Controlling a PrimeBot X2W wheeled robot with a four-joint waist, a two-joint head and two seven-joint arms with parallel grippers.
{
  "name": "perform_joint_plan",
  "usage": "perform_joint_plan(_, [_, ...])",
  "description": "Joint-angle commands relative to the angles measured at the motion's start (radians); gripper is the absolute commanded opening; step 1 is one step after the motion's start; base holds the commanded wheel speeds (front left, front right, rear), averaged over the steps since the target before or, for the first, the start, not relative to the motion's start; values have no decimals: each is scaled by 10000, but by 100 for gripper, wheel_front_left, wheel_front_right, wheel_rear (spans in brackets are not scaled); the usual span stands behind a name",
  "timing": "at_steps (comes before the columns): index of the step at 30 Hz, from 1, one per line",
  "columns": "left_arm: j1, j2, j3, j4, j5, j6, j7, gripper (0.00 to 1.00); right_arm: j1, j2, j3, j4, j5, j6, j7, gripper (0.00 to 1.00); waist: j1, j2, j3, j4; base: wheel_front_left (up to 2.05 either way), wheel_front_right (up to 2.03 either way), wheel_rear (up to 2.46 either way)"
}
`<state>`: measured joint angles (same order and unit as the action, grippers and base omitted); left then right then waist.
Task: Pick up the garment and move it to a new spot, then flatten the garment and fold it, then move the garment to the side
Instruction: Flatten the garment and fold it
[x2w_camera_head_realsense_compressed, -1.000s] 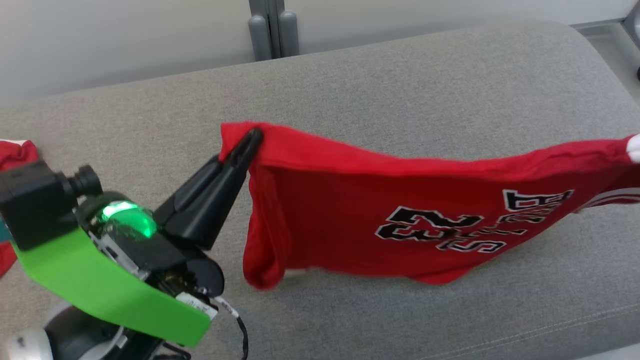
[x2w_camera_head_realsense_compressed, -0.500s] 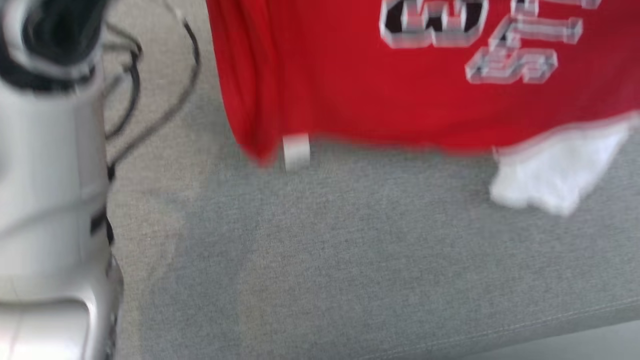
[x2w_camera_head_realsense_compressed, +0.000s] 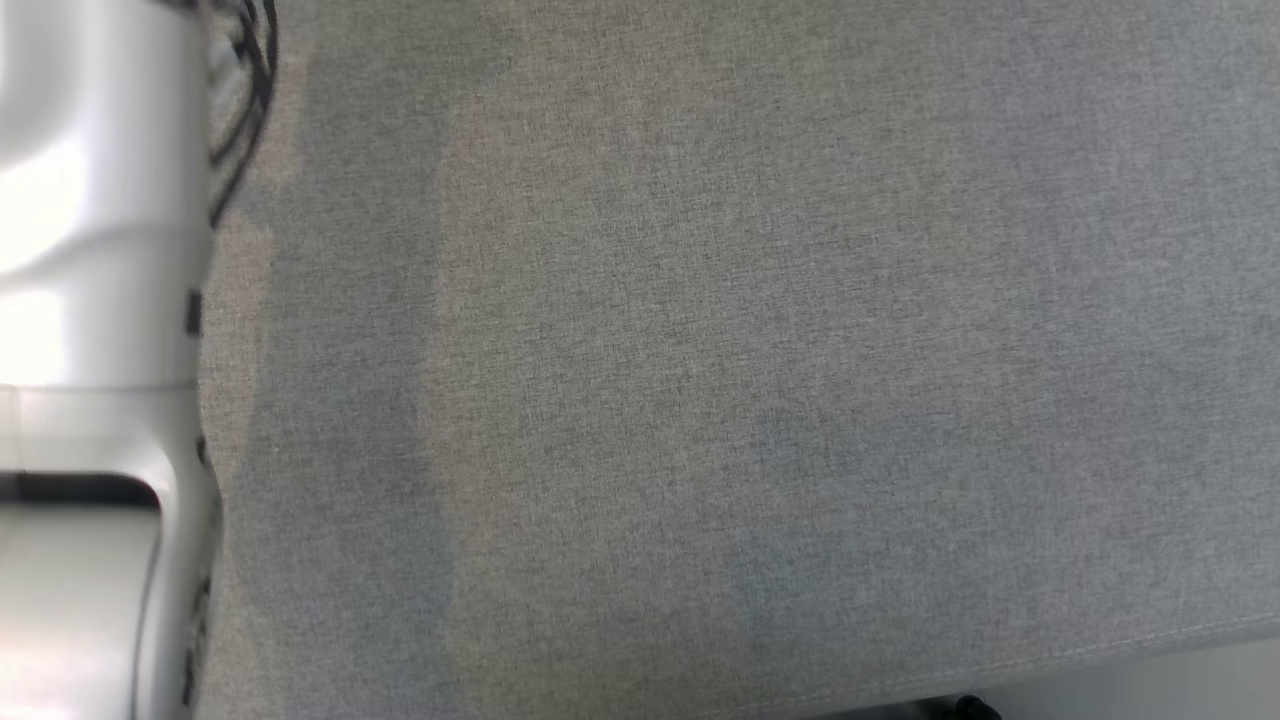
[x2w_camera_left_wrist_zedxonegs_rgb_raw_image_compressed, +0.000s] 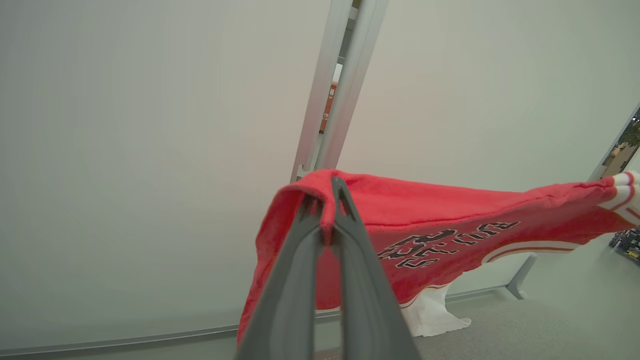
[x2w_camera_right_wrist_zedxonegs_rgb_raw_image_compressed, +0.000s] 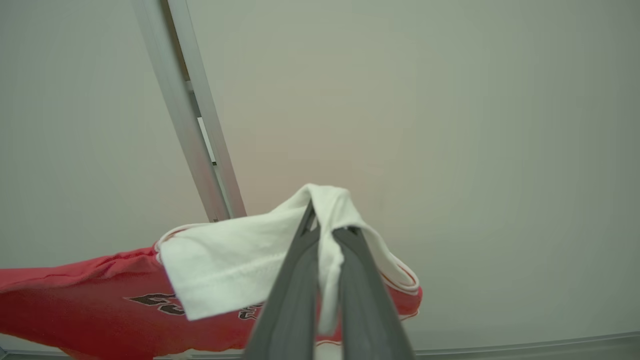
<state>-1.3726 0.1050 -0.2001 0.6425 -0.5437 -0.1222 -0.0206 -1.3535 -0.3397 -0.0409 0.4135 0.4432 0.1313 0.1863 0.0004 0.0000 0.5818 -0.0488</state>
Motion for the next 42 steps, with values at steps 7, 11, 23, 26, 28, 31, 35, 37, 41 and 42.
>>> perform_joint_plan(7, [3301, 233, -790, 759, -676, -87, -1095, 0, 4905, -751, 705, -1087, 2079, -12, -718, 0, -4, 0, -1059, 124, 0, 0, 0])
perform_joint_plan(11, [5474, 335, -1200, 254, -1368, -91, -1481, 0, 7780, -786, 594, -1991, 2885, -14, -1139, 0, -4, 0, -1655, 197, 0, 0, 0])
perform_joint_plan(23, [12280, 218, -1769, -3328, -2549, 734, -1495, 0, 14960, 101, -145, -3843, 3335, -14, -2184, 0, -4, 0, -3023, 388, 0, 0, 0])
perform_joint_plan(26, [13523, 270, -1978, -4478, -2759, 1190, -1031, 0, 16052, 476, -297, -4207, 3426, -14, -2365, 0, -4, 0, -2975, 433, 0, 0, 0])
perform_joint_plan(28, [14024, 373, -2089, -5070, -2798, 1498, -655, 0, 16308, 537, -424, -4309, 3313, -14, -2437, 0, -4, 0, -2927, 418, 0, 0, 0])
perform_joint_plan(31, [14081, 687, -2261, -5749, -2572, 1928, -2, 0, 16084, 565, -496, -4296, 3255, -14, -2251, 0, -4, 0, -2907, 394, 0, 0, 0])
perform_joint_plan(35, [13559, 440, -2204, -6339, -3245, 2452, 1263, 0, 15205, 261, -513, -4176, 3045, -12, -1755, 0, -4, 0, -2867, 405, 0, 0, 0])
perform_joint_plan(37, [13136, 451, -2108, -6567, -3535, 2777, 1952, 0, 14712, 15, -402, -4227, 2933, -12, -1413, 0, -4, 0, -2783, 431, 0, 0, 0])
perform_joint_plan(41, [12318, 259, -1865, -7017, -4241, 3583, 3313, 0, 13530, -554, -275, -4474, 2739, -12, -704, 0, -4, 0, -2562, 434, 0, 0, 0])
perform_joint_plan(42, [12119, 268, -1805, -7097, -4361, 3769, 3608, 0, 13289, -638, -232, -4465, 2707, -12, -525, 0, -4, 0, -2515, 416, 0, 0, 0])
